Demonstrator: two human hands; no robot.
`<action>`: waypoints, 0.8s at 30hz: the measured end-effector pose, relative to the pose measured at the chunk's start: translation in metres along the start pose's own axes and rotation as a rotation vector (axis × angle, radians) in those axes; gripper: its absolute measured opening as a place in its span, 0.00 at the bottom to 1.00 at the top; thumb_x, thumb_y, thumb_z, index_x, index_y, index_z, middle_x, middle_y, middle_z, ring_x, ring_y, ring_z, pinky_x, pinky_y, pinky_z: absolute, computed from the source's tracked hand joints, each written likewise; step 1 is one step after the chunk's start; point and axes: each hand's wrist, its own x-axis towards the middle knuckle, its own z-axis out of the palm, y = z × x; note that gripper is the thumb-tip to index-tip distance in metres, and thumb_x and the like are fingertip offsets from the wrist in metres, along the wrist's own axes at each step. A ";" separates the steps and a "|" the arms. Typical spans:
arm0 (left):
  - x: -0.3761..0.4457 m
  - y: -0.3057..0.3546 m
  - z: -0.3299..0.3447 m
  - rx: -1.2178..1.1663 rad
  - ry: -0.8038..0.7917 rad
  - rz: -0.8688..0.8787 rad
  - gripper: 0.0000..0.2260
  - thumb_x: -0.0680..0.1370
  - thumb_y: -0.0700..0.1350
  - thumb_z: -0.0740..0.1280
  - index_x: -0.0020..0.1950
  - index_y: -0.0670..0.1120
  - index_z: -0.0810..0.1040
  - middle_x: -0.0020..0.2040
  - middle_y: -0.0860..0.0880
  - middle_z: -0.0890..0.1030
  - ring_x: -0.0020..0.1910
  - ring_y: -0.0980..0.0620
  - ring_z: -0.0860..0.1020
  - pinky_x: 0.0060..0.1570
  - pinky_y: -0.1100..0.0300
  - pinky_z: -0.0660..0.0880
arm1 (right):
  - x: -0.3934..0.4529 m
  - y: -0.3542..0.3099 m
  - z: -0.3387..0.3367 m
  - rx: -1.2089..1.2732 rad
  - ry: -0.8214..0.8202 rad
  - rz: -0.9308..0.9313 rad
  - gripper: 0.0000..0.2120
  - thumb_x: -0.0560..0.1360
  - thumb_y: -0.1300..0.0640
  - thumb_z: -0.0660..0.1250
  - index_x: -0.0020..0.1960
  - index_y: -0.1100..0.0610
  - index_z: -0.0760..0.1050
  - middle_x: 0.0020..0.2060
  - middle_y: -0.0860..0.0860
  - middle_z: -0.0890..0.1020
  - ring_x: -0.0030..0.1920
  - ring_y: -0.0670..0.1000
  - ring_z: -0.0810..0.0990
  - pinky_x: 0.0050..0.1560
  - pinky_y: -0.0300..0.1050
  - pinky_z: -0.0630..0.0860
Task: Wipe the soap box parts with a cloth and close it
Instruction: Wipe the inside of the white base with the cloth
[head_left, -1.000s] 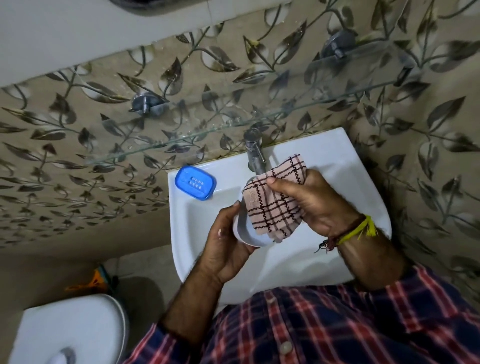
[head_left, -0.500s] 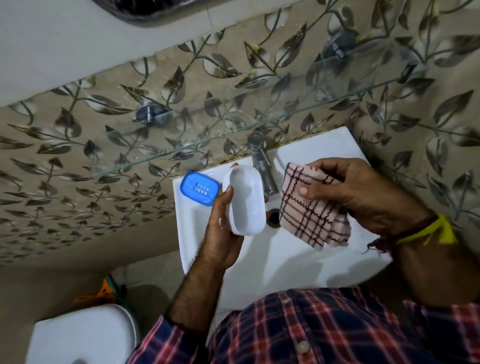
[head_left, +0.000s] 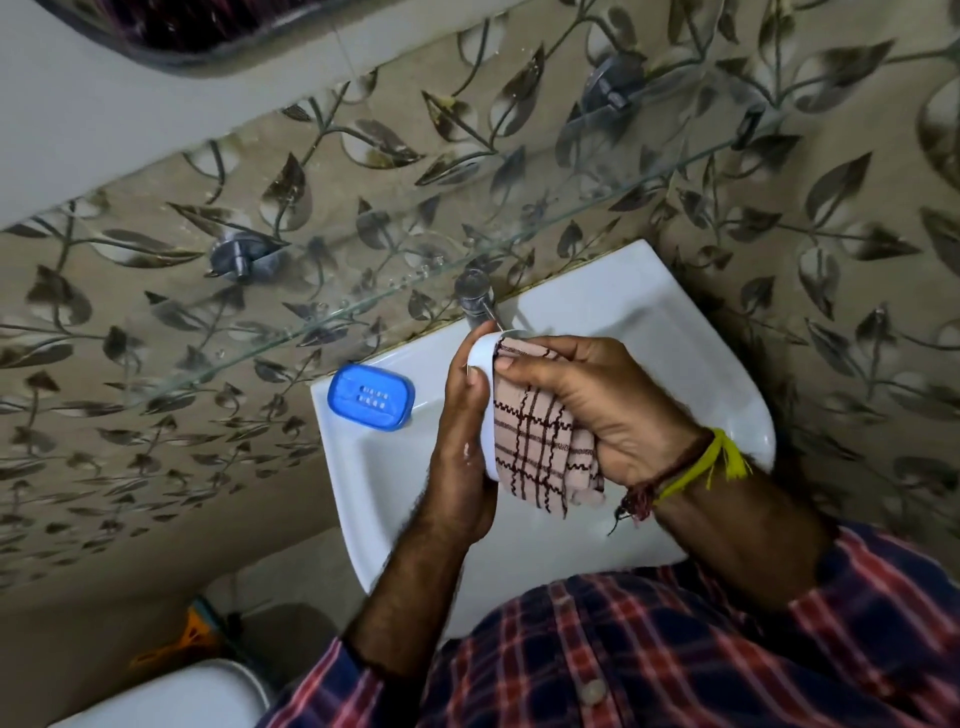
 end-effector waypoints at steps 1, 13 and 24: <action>0.001 0.000 0.001 -0.014 0.007 -0.002 0.21 0.85 0.53 0.55 0.77 0.52 0.69 0.73 0.42 0.76 0.73 0.44 0.73 0.68 0.50 0.74 | 0.000 0.002 0.001 0.003 -0.003 -0.012 0.09 0.74 0.67 0.72 0.54 0.65 0.83 0.43 0.60 0.87 0.40 0.54 0.85 0.45 0.47 0.84; 0.001 -0.007 0.004 -0.141 0.139 -0.162 0.27 0.82 0.60 0.57 0.75 0.45 0.72 0.69 0.42 0.79 0.70 0.44 0.77 0.72 0.47 0.72 | 0.009 0.002 0.001 -0.315 -0.048 -0.175 0.08 0.76 0.68 0.70 0.53 0.61 0.83 0.45 0.56 0.87 0.46 0.54 0.86 0.50 0.45 0.83; 0.005 0.005 0.009 -0.209 0.087 -0.152 0.25 0.81 0.61 0.60 0.63 0.44 0.83 0.60 0.40 0.84 0.61 0.44 0.83 0.61 0.50 0.80 | 0.007 -0.004 -0.005 -0.498 -0.191 -0.270 0.10 0.75 0.70 0.70 0.52 0.60 0.84 0.45 0.55 0.88 0.48 0.53 0.87 0.51 0.43 0.84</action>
